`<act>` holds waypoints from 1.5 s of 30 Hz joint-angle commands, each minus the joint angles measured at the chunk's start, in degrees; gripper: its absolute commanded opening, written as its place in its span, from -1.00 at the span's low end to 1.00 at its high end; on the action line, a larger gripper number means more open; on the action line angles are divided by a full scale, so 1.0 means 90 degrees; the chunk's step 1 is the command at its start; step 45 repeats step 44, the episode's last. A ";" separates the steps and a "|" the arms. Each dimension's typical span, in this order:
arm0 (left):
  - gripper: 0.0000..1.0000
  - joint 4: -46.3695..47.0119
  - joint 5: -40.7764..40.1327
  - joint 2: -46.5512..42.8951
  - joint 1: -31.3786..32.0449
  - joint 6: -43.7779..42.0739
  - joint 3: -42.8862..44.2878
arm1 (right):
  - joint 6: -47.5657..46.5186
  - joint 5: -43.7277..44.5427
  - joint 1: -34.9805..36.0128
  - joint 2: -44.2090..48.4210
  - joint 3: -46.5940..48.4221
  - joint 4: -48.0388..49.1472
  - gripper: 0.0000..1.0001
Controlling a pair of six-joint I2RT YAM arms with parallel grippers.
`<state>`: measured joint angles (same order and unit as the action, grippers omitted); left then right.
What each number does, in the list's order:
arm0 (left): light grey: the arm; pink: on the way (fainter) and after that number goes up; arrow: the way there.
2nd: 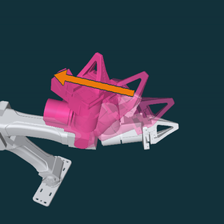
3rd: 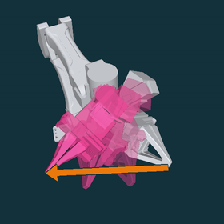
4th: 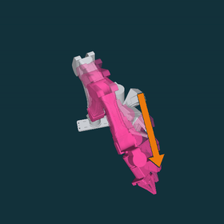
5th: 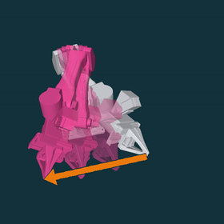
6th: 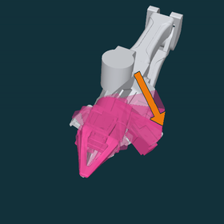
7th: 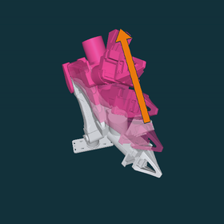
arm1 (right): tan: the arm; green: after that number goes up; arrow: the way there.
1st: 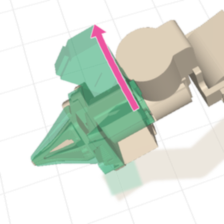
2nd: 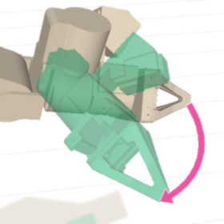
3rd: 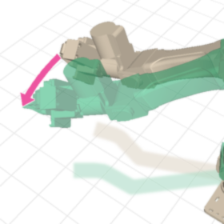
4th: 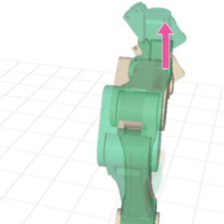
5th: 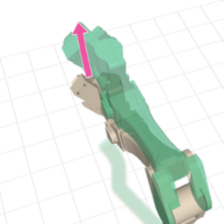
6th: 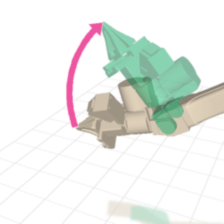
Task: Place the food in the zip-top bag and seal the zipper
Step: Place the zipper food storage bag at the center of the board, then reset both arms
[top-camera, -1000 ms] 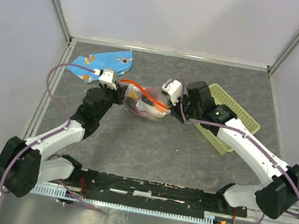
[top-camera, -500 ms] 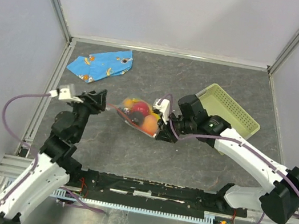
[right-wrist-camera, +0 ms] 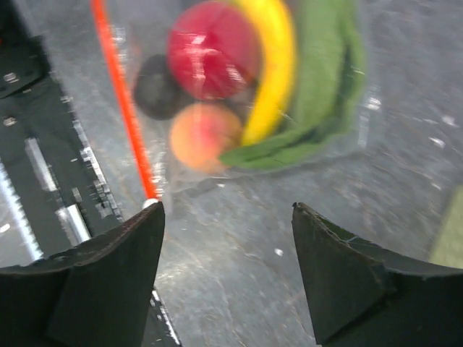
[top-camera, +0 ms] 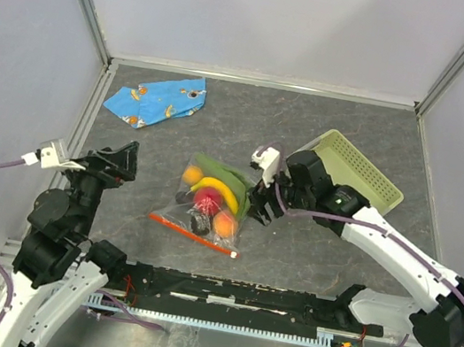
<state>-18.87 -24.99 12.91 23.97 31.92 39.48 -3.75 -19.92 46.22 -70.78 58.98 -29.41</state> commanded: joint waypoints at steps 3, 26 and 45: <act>1.00 -0.0897 0.0050 -0.0185 -0.0016 -0.1016 0.0442 | 0.0928 0.2150 -0.1152 0.0699 -0.0198 0.0046 0.68; 0.99 -0.1521 0.0302 -0.1299 -0.0015 -0.1075 0.0201 | 0.3474 0.6520 -0.2528 0.7457 -0.3108 -0.0210 0.99; 0.99 -0.1398 0.0423 -0.1361 -0.0015 -0.1154 -0.0012 | 0.3246 0.5800 -0.2530 0.7763 -0.3452 0.0258 0.98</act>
